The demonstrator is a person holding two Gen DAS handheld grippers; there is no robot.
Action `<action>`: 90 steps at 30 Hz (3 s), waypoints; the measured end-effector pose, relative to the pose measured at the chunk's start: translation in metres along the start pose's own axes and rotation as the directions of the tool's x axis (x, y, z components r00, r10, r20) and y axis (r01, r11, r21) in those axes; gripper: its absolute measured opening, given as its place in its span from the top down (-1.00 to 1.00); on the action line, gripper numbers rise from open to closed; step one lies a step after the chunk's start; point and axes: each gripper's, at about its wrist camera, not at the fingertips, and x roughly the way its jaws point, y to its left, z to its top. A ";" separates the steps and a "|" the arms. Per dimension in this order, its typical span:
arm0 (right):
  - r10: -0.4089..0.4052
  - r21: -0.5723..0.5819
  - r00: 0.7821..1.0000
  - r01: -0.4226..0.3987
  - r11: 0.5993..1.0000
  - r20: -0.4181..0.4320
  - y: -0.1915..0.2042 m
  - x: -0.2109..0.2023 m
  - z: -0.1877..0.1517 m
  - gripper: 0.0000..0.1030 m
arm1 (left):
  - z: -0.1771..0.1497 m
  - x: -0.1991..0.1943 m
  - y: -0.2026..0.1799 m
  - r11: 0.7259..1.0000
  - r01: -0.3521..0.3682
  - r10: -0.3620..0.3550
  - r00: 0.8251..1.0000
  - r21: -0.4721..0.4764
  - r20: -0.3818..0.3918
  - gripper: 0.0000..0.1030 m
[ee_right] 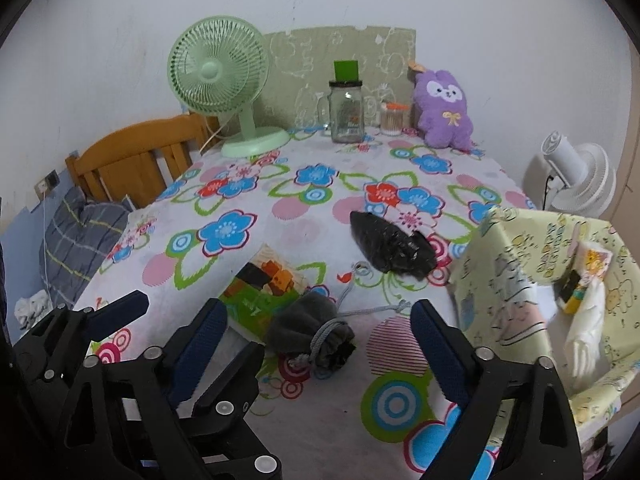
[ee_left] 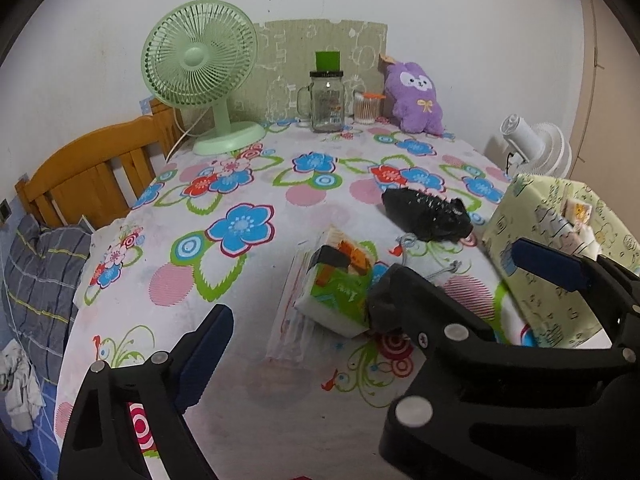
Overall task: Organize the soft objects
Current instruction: 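Grasp the grey drawstring pouch with the right tool, then grasp the green-printed tissue pack with the left tool while the right holds the pouch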
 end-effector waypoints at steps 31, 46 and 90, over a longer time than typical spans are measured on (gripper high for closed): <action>0.046 0.036 0.984 -0.040 0.999 -0.174 -0.013 0.057 -0.011 -0.03 | -0.006 0.045 -0.011 0.998 0.024 -0.018 0.994 0.054 -0.105 -0.75; -0.022 0.063 0.995 0.028 0.998 -0.102 -0.031 0.048 0.005 -0.01 | 0.015 0.052 -0.020 0.999 0.017 -0.015 0.998 0.039 -0.057 -0.65; -0.004 0.062 1.000 0.006 0.998 -0.029 -0.028 0.001 0.011 -0.01 | 0.019 0.003 -0.028 0.997 0.083 -0.083 0.996 -0.004 0.011 0.23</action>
